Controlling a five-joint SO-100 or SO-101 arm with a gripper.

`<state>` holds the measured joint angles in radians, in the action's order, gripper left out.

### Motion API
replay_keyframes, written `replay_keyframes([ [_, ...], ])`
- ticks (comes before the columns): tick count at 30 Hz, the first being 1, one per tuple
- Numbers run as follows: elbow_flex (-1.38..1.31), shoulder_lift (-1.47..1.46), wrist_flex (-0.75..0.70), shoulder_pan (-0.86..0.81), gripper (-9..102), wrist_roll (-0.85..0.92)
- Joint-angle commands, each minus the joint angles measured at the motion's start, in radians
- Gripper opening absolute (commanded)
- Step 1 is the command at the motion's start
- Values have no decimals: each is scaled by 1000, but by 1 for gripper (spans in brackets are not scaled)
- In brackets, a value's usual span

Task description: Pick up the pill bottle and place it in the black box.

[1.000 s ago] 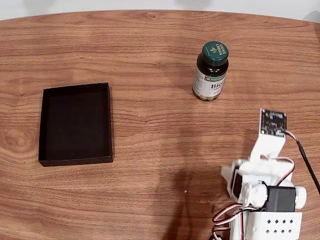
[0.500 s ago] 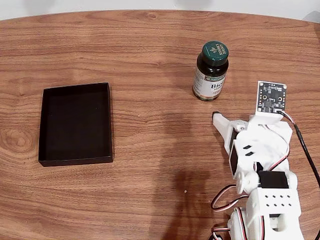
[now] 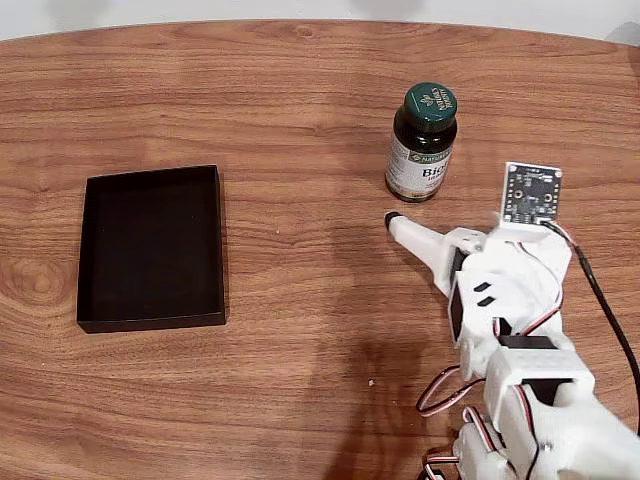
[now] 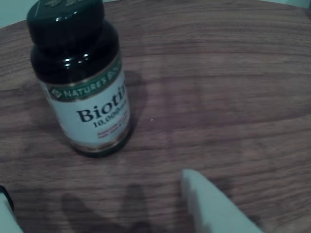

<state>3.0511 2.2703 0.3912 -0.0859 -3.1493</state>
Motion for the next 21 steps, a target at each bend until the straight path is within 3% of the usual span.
replay_keyframes([
  [1,-41,-72,164,34,45,5],
  [17,-48,-272,509,118,45,84],
  [21,-114,-344,529,112,45,98],
])
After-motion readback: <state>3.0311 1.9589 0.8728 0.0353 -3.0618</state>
